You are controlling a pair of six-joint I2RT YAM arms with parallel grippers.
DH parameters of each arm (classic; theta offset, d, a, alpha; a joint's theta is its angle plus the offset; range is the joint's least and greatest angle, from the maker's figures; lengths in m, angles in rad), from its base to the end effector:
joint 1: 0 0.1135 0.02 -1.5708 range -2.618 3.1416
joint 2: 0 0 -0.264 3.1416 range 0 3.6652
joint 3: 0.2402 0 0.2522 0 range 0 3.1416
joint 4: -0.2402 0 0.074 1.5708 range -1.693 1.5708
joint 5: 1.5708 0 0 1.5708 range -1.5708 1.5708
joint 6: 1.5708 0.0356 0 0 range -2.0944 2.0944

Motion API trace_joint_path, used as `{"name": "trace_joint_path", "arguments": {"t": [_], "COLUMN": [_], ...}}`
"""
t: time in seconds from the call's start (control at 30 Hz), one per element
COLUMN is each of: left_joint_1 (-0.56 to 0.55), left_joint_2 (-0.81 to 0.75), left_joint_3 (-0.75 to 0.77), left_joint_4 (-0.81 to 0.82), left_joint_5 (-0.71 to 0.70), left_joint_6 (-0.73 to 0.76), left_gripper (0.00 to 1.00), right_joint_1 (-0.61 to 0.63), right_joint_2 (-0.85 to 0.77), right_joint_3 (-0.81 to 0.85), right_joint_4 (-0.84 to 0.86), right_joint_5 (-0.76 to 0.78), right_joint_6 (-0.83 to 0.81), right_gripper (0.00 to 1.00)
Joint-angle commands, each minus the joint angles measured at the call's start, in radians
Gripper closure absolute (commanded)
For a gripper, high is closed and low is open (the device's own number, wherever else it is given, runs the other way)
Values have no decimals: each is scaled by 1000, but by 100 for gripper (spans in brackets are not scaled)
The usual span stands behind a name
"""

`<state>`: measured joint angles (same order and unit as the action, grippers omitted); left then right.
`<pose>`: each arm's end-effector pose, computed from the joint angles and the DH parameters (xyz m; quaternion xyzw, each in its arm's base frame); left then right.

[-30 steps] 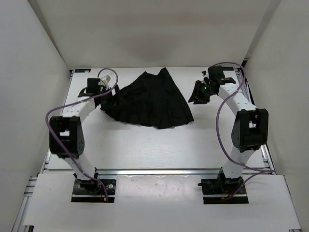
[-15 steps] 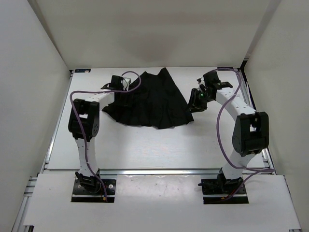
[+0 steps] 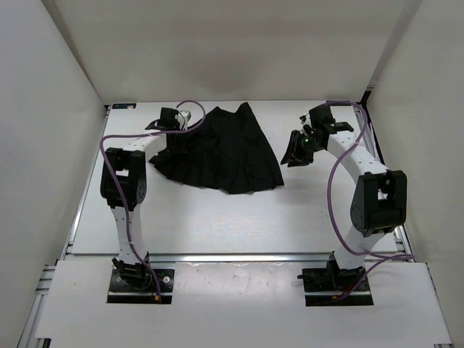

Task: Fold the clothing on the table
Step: Flatten the skirt out

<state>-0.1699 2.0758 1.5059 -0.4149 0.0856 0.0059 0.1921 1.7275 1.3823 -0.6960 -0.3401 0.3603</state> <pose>0.4399 -0.0786 0.1717 0.0963 0.9517 -0.0645 0.2842 0.3573 0.0816 0.2550 0.0358 0.9516 0.2275 0.2036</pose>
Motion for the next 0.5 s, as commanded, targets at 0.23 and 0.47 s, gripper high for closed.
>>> {"name": "trace_joint_path", "arguments": {"t": [0.23,0.47], "left_joint_1": [-89,-160], "left_joint_2": [-394,-856], "left_joint_3": [-283,-616], "left_joint_4": [-160,-257], "left_joint_5": [236,235], "left_joint_6": [-145,-274], "left_gripper": [100,88], "right_joint_1": [-14,-17], "right_joint_2": [-11,4], "right_joint_3": [89,87], "right_joint_4": [-23,-28], "right_joint_5": [-31,-37], "right_joint_6": [-4,-29], "right_gripper": [64,63]}}
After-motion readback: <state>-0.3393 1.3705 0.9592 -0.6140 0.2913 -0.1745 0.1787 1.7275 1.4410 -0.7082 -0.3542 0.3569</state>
